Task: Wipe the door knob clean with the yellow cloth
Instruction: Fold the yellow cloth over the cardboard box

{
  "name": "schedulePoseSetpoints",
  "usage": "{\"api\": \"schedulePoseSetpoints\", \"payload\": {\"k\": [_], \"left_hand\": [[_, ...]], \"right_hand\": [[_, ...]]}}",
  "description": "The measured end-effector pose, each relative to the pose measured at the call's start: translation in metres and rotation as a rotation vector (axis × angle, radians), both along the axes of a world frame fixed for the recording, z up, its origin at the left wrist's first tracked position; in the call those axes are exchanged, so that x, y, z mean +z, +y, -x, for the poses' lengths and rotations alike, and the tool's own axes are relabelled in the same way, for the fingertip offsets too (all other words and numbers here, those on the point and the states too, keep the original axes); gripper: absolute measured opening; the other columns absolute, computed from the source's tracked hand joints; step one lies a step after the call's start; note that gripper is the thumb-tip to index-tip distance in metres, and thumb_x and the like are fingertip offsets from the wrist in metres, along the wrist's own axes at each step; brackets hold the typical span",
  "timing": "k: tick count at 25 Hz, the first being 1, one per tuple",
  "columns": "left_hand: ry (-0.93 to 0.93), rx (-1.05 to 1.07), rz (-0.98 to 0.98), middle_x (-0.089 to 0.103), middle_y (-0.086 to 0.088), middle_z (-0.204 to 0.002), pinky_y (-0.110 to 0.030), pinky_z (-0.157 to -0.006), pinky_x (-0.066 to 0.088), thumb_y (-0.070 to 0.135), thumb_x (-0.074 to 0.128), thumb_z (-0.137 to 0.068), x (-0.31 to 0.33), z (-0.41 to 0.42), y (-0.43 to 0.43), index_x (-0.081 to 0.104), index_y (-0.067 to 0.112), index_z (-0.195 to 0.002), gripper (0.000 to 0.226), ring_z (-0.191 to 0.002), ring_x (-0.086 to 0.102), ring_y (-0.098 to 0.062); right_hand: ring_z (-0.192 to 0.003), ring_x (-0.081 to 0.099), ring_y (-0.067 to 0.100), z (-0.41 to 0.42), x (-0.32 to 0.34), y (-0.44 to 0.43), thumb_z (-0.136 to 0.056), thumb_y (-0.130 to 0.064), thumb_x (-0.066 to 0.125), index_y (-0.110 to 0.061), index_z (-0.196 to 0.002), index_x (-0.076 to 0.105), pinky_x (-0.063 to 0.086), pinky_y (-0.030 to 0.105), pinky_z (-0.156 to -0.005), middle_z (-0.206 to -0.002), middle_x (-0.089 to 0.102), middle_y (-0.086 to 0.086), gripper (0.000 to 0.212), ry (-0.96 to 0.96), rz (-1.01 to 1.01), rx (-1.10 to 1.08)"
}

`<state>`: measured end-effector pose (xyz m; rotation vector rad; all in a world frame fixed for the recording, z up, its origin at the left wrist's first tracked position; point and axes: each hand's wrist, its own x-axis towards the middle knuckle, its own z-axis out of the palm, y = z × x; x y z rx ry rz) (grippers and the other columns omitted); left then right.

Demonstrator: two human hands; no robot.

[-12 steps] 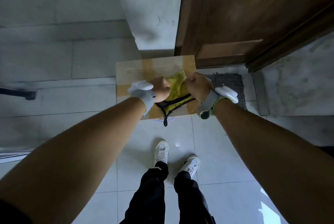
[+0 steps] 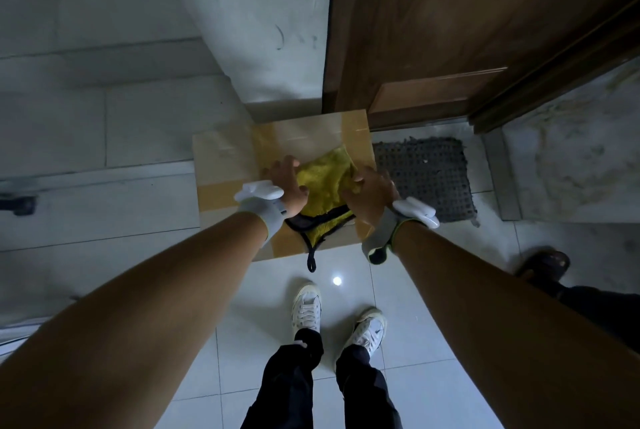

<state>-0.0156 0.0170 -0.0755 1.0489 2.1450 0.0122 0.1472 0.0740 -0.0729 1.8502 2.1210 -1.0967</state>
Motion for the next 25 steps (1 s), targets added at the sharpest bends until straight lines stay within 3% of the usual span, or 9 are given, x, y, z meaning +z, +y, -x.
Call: {"api": "schedulePoseSetpoints", "payload": {"k": [2, 4, 7, 10, 15, 18, 21, 23, 25], "left_hand": [[0.014, -0.005, 0.047, 0.048, -0.008, -0.136, -0.048, -0.101, 0.042, 0.033, 0.063, -0.087, -0.003, 0.003, 0.0, 0.036, 0.022, -0.138, 0.059, -0.126, 0.041, -0.034], [0.028, -0.011, 0.061, 0.048, -0.007, -0.135, -0.048, -0.101, 0.042, 0.036, 0.064, -0.085, -0.004, 0.004, 0.001, 0.036, 0.023, -0.137, 0.061, -0.126, 0.04, -0.033], [0.04, -0.016, 0.062, 0.047, -0.006, -0.135, -0.048, -0.101, 0.043, 0.042, 0.063, -0.084, -0.007, 0.003, 0.0, 0.039, 0.025, -0.135, 0.059, -0.126, 0.039, -0.032], [0.069, -0.031, 0.071, 0.047, -0.004, -0.134, -0.051, -0.101, 0.041, 0.05, 0.062, -0.08, -0.01, 0.0, -0.002, 0.04, 0.027, -0.133, 0.062, -0.126, 0.039, -0.033], [0.082, -0.032, 0.086, 0.047, -0.001, -0.134, -0.053, -0.1, 0.04, 0.06, 0.063, -0.071, -0.012, -0.006, -0.003, 0.037, 0.031, -0.133, 0.074, -0.127, 0.041, -0.032], [0.062, 0.054, 0.094, 0.057, -0.003, -0.116, -0.05, -0.094, 0.046, 0.072, 0.043, -0.069, -0.01, -0.014, 0.003, 0.051, 0.025, -0.12, 0.07, -0.112, 0.052, -0.032], [-0.173, 0.134, 0.089, 0.063, -0.005, -0.083, -0.033, -0.071, 0.049, 0.063, 0.044, -0.082, -0.002, -0.015, 0.008, 0.06, 0.017, -0.081, 0.049, -0.075, 0.059, -0.027], [-0.335, 0.219, 0.071, 0.056, -0.006, -0.08, -0.031, -0.064, 0.042, 0.047, 0.051, -0.09, 0.01, -0.016, 0.01, 0.055, 0.016, -0.078, 0.033, -0.07, 0.052, -0.023], [-0.445, 0.282, 0.071, 0.052, -0.006, -0.086, -0.033, -0.068, 0.039, 0.045, 0.049, -0.092, 0.021, -0.015, 0.011, 0.052, 0.013, -0.084, 0.033, -0.077, 0.05, -0.024]], "right_hand": [[-0.106, 0.056, 0.037, 0.001, -0.004, 0.0, -0.078, -0.052, 0.055, -0.019, -0.111, 0.062, 0.051, 0.045, -0.089, -0.117, 0.058, 0.014, 0.047, -0.078, 0.015, 0.001], [-0.106, 0.056, 0.036, 0.002, -0.005, 0.001, -0.083, -0.047, 0.054, -0.017, -0.105, 0.064, 0.05, 0.045, -0.091, -0.115, 0.059, 0.013, 0.039, -0.114, 0.033, -0.007], [-0.088, 0.063, 0.031, 0.0, -0.001, -0.001, -0.084, -0.027, 0.054, -0.018, -0.092, 0.064, 0.053, 0.038, -0.078, -0.091, 0.066, 0.007, 0.016, 0.005, 0.01, -0.105], [-0.075, 0.057, 0.031, -0.001, 0.008, -0.004, -0.084, -0.028, 0.05, -0.014, -0.1, 0.059, 0.047, 0.036, -0.069, -0.076, 0.059, 0.004, 0.023, 0.062, -0.039, -0.205], [-0.097, 0.061, 0.037, 0.0, -0.002, 0.006, -0.083, -0.023, 0.057, -0.01, -0.12, 0.047, 0.049, 0.039, -0.076, -0.107, 0.062, 0.015, 0.04, -0.023, 0.086, -0.225], [-0.106, 0.059, 0.033, 0.01, -0.005, 0.008, -0.082, -0.04, 0.062, -0.014, -0.124, 0.053, 0.049, 0.036, -0.081, -0.116, 0.062, 0.01, 0.05, 0.083, 0.177, -0.276], [-0.099, 0.064, 0.031, 0.016, 0.0, 0.013, -0.082, -0.036, 0.063, -0.011, -0.106, 0.069, 0.054, 0.036, -0.083, -0.104, 0.068, 0.01, 0.035, 0.111, 0.213, -0.32], [-0.09, 0.066, 0.029, 0.011, 0.012, 0.017, -0.084, -0.032, 0.066, -0.011, -0.099, 0.071, 0.055, 0.037, -0.077, -0.096, 0.069, 0.009, 0.026, 0.252, 0.324, -0.403], [-0.09, 0.065, 0.027, 0.003, 0.027, 0.019, -0.086, -0.032, 0.067, -0.016, -0.102, 0.07, 0.054, 0.039, -0.08, -0.102, 0.068, 0.007, 0.023, 0.412, 0.407, -0.482]]}}
